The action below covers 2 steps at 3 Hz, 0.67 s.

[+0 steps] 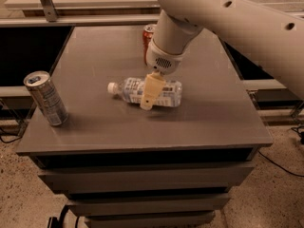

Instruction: Knock blue plastic bottle over

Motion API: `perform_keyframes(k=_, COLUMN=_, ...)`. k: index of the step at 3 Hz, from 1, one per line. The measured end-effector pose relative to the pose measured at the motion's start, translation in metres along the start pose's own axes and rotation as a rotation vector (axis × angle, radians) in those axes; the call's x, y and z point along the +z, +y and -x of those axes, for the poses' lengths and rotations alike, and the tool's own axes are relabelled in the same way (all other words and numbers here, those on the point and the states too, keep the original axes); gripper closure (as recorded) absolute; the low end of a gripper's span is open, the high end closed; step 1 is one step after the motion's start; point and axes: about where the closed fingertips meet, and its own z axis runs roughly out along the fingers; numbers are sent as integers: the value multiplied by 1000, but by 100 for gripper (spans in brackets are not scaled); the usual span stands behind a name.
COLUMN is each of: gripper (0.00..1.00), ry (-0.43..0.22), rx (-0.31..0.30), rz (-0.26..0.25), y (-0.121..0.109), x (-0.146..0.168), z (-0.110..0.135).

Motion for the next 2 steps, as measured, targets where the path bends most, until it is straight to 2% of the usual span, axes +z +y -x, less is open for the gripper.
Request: perform_keyframes(k=2, gripper=0, ry=-27, rx=-20, rz=14, y=-5, x=1, z=7)
